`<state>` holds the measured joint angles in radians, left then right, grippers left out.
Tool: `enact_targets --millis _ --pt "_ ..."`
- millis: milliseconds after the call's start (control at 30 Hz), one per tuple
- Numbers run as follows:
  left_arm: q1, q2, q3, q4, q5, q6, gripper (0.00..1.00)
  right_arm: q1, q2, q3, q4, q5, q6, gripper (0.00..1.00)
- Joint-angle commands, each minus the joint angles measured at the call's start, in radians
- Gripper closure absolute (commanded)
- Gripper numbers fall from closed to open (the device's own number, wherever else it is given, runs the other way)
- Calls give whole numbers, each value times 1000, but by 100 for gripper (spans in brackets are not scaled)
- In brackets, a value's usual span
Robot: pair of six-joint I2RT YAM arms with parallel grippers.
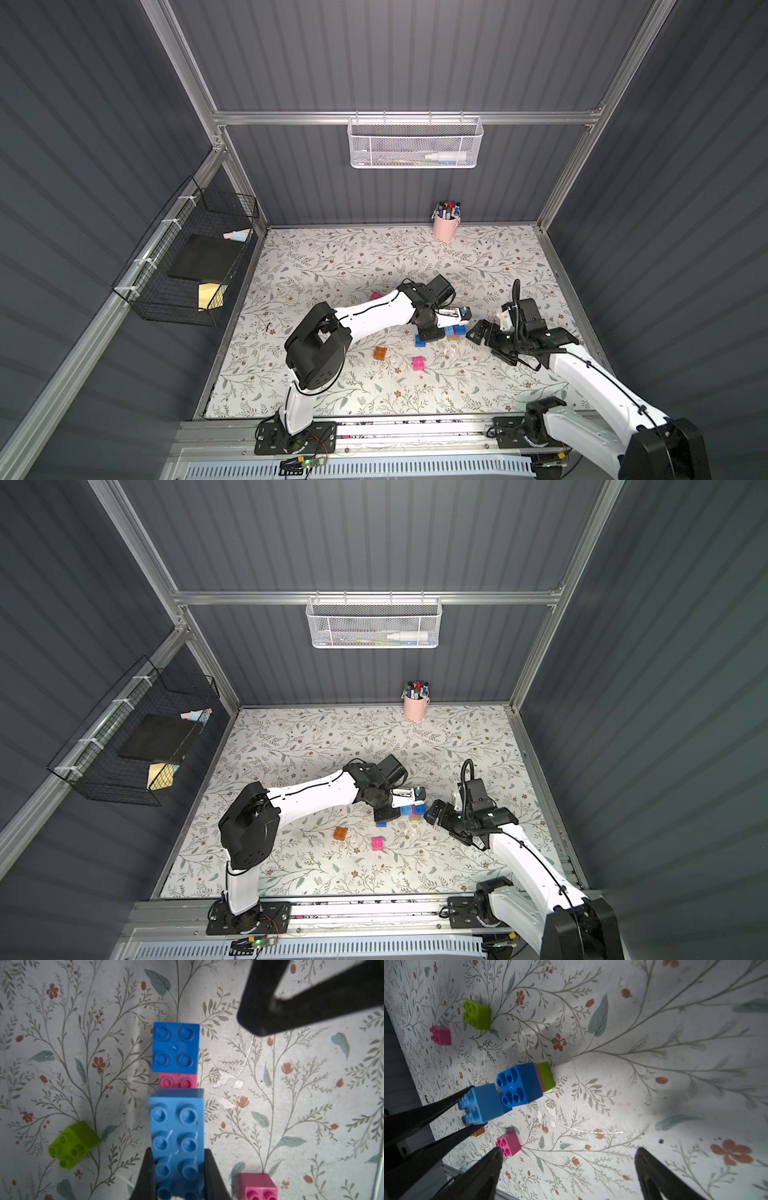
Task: Assemble the number 4 with lego
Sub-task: Assemble the lego brick with the lego brick.
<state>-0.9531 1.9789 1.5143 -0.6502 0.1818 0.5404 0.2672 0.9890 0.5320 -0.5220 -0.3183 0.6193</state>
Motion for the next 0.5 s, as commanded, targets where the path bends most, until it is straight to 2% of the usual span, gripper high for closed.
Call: enact_targets --millis 0,467 --pt "-5 18 33 -38 15 21 100 -9 -14 -8 35 26 17 1" --pt "-5 22 48 -22 18 28 100 -17 -3 -37 64 -31 -15 1"
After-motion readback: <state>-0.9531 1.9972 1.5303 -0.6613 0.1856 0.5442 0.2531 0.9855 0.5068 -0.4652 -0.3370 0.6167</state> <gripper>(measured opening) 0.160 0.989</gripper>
